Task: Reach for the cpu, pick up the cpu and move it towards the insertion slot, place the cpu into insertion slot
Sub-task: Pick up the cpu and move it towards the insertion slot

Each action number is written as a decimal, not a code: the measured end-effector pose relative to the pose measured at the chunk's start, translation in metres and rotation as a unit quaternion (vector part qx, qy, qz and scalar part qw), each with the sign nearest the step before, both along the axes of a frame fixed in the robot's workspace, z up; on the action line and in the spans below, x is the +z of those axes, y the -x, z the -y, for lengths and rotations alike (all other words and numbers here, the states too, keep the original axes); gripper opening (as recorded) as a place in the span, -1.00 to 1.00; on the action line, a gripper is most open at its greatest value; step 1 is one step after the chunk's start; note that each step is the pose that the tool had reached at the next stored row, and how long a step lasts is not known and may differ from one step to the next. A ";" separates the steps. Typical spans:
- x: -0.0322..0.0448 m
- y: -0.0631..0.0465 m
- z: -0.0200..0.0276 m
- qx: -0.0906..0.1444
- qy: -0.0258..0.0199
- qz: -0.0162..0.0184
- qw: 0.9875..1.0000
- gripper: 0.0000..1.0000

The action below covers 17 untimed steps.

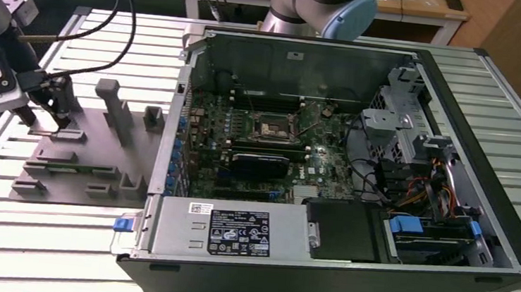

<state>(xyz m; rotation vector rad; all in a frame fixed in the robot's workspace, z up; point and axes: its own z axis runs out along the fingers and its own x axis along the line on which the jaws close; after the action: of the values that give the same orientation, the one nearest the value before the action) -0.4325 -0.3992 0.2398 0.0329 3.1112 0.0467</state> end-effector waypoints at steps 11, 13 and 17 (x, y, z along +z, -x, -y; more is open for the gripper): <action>0.0314 0.000 0.0000 0.000 0.000 0.001 1.000 0.08; 0.0375 0.000 0.0000 0.000 0.000 0.002 1.000 0.08; 0.0499 0.000 0.0000 0.000 0.000 0.003 1.000 0.08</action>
<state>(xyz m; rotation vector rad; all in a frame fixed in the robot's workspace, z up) -0.4325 -0.3992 0.2897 0.0328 3.1061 0.0467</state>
